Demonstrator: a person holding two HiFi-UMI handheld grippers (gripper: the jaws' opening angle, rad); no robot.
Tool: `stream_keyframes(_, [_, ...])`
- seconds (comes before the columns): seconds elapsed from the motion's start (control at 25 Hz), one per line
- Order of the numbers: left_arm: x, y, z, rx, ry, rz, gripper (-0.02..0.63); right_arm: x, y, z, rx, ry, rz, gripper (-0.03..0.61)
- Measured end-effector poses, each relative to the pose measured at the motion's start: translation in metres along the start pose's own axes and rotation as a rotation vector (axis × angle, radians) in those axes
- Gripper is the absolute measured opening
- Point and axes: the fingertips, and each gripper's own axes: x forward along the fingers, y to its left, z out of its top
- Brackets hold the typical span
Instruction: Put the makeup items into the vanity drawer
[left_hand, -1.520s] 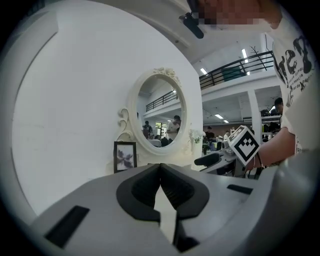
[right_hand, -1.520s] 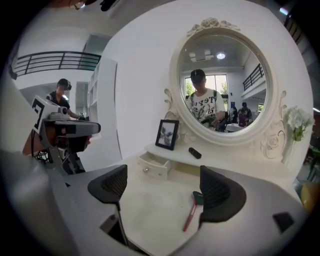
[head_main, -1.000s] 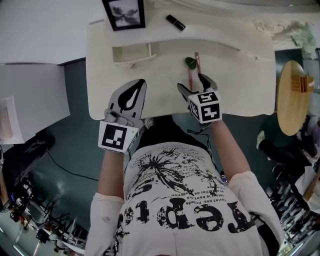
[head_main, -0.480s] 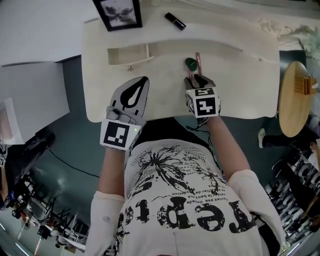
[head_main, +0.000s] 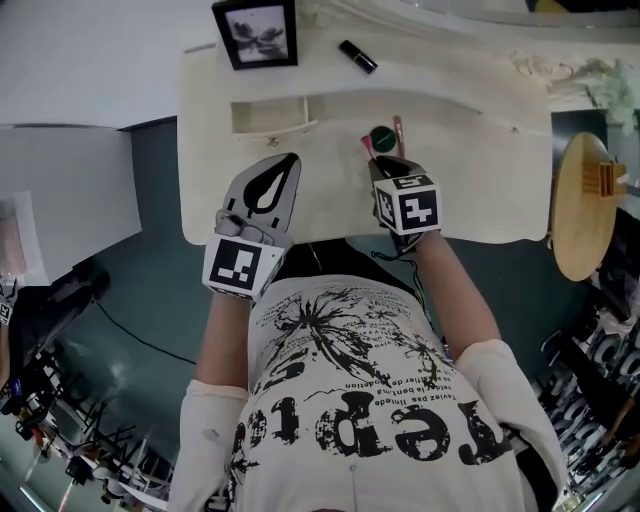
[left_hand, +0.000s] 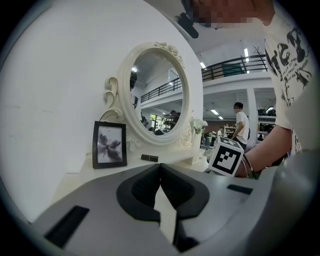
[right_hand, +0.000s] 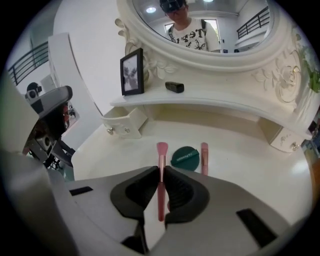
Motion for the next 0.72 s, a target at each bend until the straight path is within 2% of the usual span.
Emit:
stream_keyframes(0.24, [-0.017,0.024,0.025,0.013,-0.048,0.013,0.012,-0.018,0.034,0.052,-0.077,-0.085,0.05,0.061])
stream_keyframes(0.4, [-0.033,0.052,0.034,0.057,-0.006,0.033,0.012,-0.019,0.065,0.093,-0.167,-0.126,0.111,0.061])
stream_keyframes(0.72, [-0.064,0.107,0.049,0.056,-0.019,0.124,0.012,0.006,0.133,0.141,-0.366,-0.067,0.249,0.061])
